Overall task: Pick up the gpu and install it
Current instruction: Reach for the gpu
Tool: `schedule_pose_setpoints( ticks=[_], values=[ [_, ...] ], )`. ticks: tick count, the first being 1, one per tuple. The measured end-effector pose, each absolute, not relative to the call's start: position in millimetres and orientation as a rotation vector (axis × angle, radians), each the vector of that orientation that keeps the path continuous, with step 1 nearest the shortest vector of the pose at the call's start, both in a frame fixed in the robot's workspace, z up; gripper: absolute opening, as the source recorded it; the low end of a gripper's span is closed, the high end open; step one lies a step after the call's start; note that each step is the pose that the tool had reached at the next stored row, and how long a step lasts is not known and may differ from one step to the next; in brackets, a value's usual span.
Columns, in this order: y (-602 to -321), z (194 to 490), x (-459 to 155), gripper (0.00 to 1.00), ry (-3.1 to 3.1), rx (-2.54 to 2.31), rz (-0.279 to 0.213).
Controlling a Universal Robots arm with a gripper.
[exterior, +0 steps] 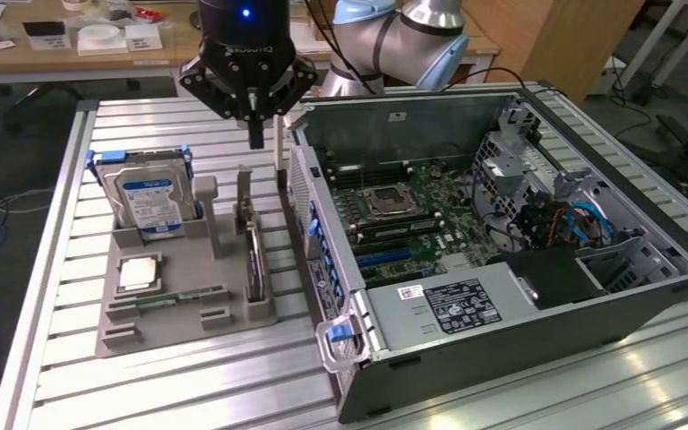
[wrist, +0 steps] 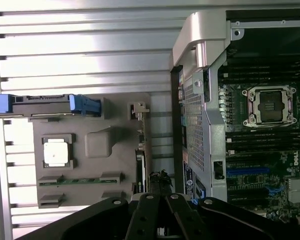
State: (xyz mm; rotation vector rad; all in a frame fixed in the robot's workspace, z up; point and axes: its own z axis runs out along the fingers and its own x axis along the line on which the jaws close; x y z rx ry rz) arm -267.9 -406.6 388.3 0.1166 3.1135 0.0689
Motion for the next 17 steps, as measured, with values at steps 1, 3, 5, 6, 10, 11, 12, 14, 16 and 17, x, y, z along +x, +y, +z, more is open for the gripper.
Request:
schedule_pose_setpoints(
  ticks=[1, 3, 5, 6, 10, 11, 12, 14, 16, 17],
  values=[
    [-406.5, 388.3, -267.9, 0.11, 3.114, 0.117, 0.069],
    [-406.6, 388.3, -267.9, 0.11, 3.114, 0.117, 0.069],
    [-406.6, 388.3, -267.9, 0.11, 3.114, 0.117, 0.069],
    [-406.6, 388.3, -267.9, 0.11, 3.114, 0.117, 0.069],
    [-407.4, 388.3, -268.4, 0.11, 3.114, 0.117, 0.069],
    [-408.0, 388.3, -268.7, 0.11, 3.114, 0.116, 0.069],
    [-408.6, 388.2, -269.0, 0.11, 3.114, 0.117, 0.069],
    [-409.6, 388.2, -269.7, 0.11, 3.114, 0.117, 0.069],
    [-409.8, 388.2, -269.9, 0.11, 3.114, 0.117, 0.069],
    [-409.8, 388.2, -269.8, 0.11, 3.114, 0.117, 0.069]
  ],
)
